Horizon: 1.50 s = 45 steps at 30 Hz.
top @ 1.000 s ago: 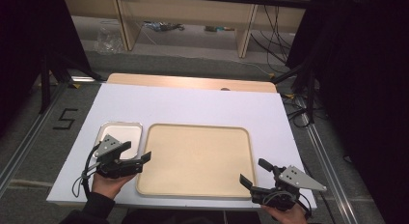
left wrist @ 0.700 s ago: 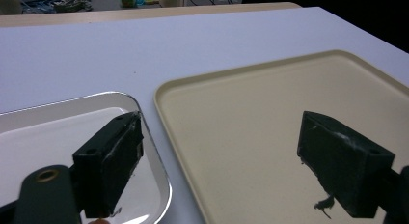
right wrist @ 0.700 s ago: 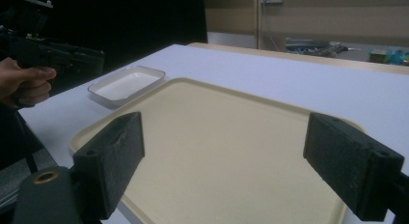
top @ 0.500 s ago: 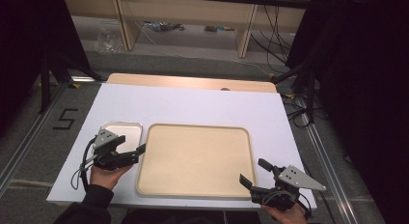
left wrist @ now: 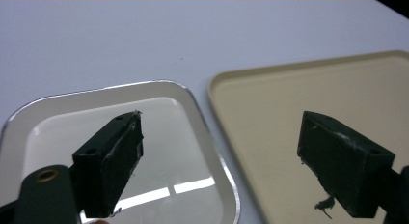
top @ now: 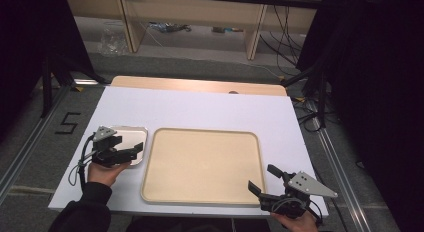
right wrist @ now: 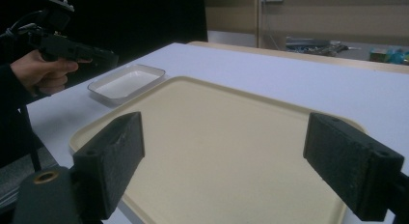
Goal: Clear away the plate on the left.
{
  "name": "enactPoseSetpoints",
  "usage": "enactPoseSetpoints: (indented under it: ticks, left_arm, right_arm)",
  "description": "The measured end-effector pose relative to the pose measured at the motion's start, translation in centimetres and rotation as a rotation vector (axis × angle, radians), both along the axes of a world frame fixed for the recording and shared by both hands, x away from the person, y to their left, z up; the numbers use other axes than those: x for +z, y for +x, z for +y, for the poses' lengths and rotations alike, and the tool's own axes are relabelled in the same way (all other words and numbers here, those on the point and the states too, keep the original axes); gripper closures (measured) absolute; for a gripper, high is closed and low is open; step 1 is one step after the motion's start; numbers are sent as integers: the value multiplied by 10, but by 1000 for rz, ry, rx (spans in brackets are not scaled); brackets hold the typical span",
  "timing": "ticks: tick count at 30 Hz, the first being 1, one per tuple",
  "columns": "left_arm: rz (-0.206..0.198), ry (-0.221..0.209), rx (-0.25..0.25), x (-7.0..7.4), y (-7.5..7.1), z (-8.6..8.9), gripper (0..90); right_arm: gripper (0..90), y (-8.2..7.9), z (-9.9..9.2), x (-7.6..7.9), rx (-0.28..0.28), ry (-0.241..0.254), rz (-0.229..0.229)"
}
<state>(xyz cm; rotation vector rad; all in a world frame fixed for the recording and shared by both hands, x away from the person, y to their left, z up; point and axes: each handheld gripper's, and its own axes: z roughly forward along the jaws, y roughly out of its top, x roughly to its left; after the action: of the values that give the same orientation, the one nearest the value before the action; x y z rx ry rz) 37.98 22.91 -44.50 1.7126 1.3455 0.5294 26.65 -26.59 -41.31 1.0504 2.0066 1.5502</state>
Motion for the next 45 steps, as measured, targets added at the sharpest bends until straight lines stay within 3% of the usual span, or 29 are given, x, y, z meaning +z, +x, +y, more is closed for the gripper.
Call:
enactPoseSetpoints:
  ticks: [3, 6, 9, 11, 12, 13, 14, 15, 16, 17, 18, 20, 21, 23, 25, 26, 27, 29, 31, 32, 34, 35, 36, 37, 40, 44, 45]
  left_arm:
    - [32, -17, 23, -3, 5, 11, 163]
    - [49, 2, 31, -5, 9, 16, 171]
    - [57, 40, 43, -7, 13, 24, 173]
    - [91, 94, 50, -8, 19, 37, 173]
    - [82, 73, 82, -8, 21, 41, 178]
    - [82, 73, 82, -8, 21, 41, 195]
    - [85, 57, 95, -9, 23, 45, 195]
    - [98, 46, 113, -9, 26, 53, 205]
    - [115, 58, 112, -9, 27, 59, 219]
    - [121, 36, 130, -11, 30, 63, 250]
    - [121, 47, 134, -11, 31, 67, 269]
    - [118, 53, 147, -12, 33, 68, 295]
    - [144, 90, 132, -12, 34, 73, 295]
    - [157, 82, 143, -15, 36, 78, 312]
    - [166, 73, 153, -17, 37, 81, 324]
    - [168, 69, 158, -17, 38, 82, 333]
    - [177, 74, 154, -18, 38, 84, 343]
    - [191, 82, 167, -20, 40, 84, 362]
    - [207, 84, 176, -23, 43, 85, 380]
    - [212, 83, 185, -25, 44, 85, 392]
    - [225, 93, 192, -27, 46, 87, 434]
    - [228, 90, 195, -28, 47, 88, 454]
    - [232, 91, 206, -29, 48, 89, 478]
    - [238, 92, 212, -30, 48, 90, 497]
    - [247, 98, 221, -33, 51, 92, 581]
    - [246, 102, 221, -35, 53, 92, 677]
    - [257, 105, 230, -35, 53, 92, 696]
  right_arm:
    - [153, 0, 0, 0, 0, 7, -2]
    - [153, 0, 0, 0, 1, 0, 0]
    - [153, 1, 0, 0, 2, 1, -8]
    - [153, 1, 1, 0, 1, 0, -7]
    - [153, 0, 0, 0, 2, 0, -9]
    - [153, -1, 2, 0, 9, 23, 18]
    - [153, -1, 2, 0, 9, 23, 18]
    - [153, 1, 1, 0, 3, 1, -11]
    - [153, 0, 1, 0, 0, 3, 0]
    - [153, 0, 0, 0, 5, 3, 3]
    - [153, 0, 2, 0, 11, 24, 19]
    - [153, 1, 0, 0, 6, 3, -7]
    - [153, 0, 2, 0, 12, 26, 27]
    - [153, 0, 0, 0, 4, 8, -2]
    - [153, 0, 2, 0, 10, 22, 23]
    - [153, 0, 3, -1, 7, 40, 12]
    - [153, 1, 1, -1, 3, 12, -10]
    - [153, 1, 1, 0, 7, 19, -12]
    - [153, 0, 2, -1, 7, 36, 14]
    - [153, 0, 0, 0, 0, 9, -3]
    - [153, 1, 0, 0, -1, 16, -14]
    - [153, 0, 2, 0, 3, 25, 15]
    - [153, 0, 2, -1, 6, 33, 16]
    - [153, 1, 1, -1, -1, 12, -20]
    - [153, 0, 2, 0, 3, 21, 12]
    - [153, 1, 0, 0, 3, 11, -11]
    - [153, 0, 2, -1, 5, 27, 9]
